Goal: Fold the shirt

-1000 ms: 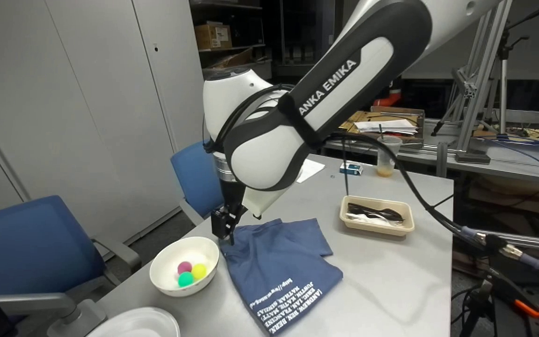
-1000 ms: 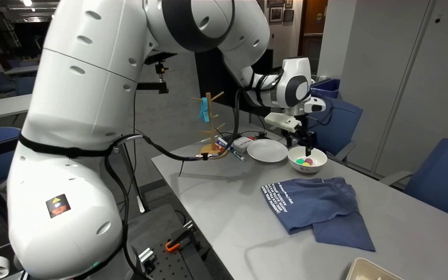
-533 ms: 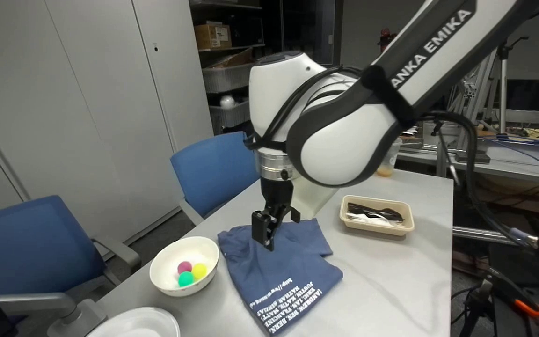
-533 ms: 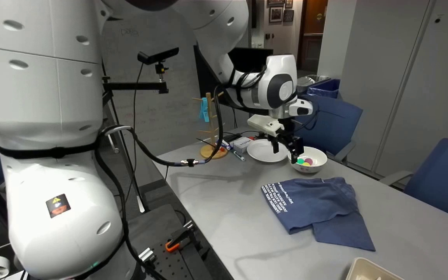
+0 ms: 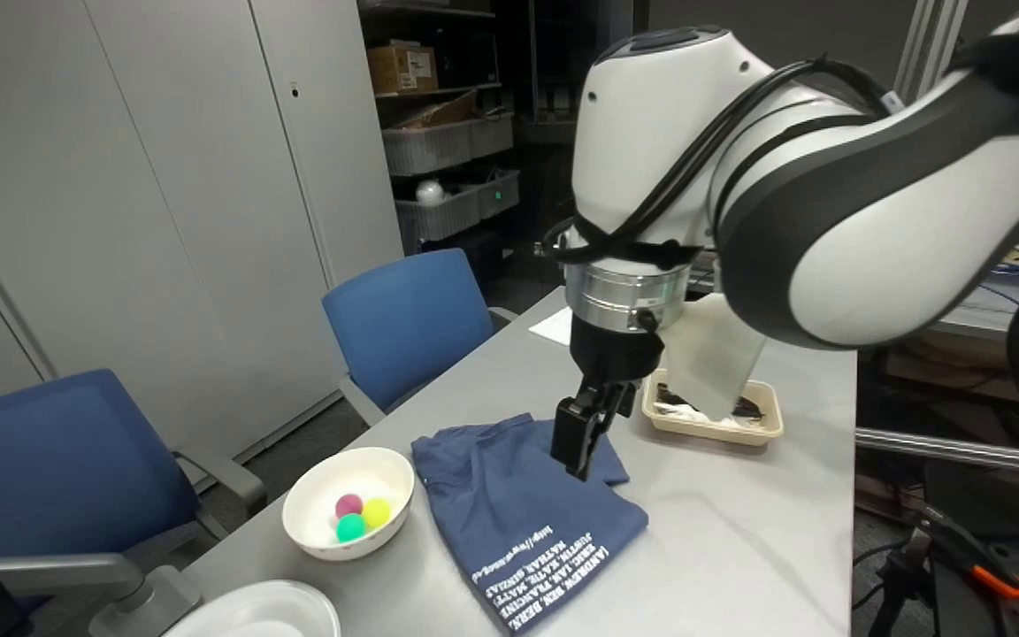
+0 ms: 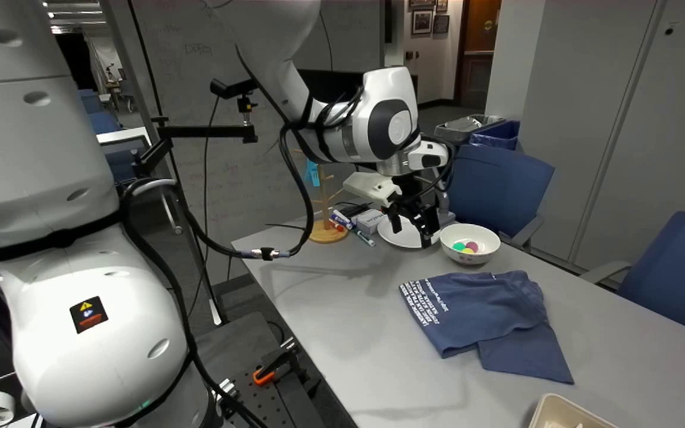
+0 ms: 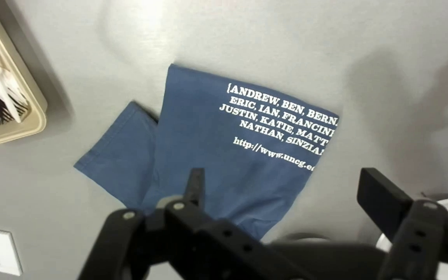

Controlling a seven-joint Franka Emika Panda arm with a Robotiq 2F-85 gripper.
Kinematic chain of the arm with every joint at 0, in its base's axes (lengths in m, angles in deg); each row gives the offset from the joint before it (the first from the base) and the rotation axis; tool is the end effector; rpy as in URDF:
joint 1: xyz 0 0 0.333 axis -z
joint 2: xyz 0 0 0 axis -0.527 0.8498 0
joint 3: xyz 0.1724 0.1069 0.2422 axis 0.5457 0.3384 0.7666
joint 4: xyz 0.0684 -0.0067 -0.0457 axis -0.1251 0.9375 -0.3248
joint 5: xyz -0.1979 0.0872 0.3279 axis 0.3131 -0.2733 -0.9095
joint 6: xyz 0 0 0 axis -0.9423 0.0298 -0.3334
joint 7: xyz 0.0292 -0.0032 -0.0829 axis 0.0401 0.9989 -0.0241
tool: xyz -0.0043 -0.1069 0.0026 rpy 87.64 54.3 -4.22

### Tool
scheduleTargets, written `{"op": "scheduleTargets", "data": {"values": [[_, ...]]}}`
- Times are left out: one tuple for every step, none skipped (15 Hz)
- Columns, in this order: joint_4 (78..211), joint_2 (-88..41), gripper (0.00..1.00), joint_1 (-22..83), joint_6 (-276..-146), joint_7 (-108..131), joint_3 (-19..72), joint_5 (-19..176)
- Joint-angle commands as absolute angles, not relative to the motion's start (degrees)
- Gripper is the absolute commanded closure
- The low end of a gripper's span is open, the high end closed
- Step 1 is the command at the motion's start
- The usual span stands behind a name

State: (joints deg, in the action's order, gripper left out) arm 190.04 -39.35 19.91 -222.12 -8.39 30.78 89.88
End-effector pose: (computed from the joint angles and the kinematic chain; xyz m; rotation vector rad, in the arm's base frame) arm 0.4884 0.1098 0.3173 3.0228 -0.0180 0.2501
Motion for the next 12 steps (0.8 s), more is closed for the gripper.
{"op": "scheduleTargets", "data": {"values": [[191.4, -40.85, 0.0, 22.1, -222.37, -8.31, 33.47, 89.86], [192.41, -41.93, 0.0, 22.19, -222.47, -8.42, 33.88, 89.96], [193.03, -42.6, 0.0, 22.26, -222.49, -8.46, 34.08, 90.0], [193.3, -42.88, 0.0, 22.32, -222.5, -8.45, 34.12, 90.02], [193.33, -42.93, 0.0, 22.37, -222.51, -8.44, 34.12, 90.03], [193.33, -42.93, 0.0, 22.39, -222.51, -8.45, 34.11, 90.03], [193.33, -42.93, 0.0, 22.41, -222.51, -8.45, 34.11, 90.03], [193.33, -42.93, 0.0, 22.42, -222.51, -8.45, 34.11, 90.03], [193.33, -42.93, 0.0, 22.42, -222.51, -8.45, 34.11, 90.03], [193.33, -42.93, 0.0, 22.42, -222.51, -8.45, 34.11, 90.03], [193.33, -42.93, 0.0, 22.42, -222.51, -8.45, 34.11, 90.03], [193.33, -42.93, 0.0, 22.42, -222.51, -8.45, 34.11, 90.03]]}}
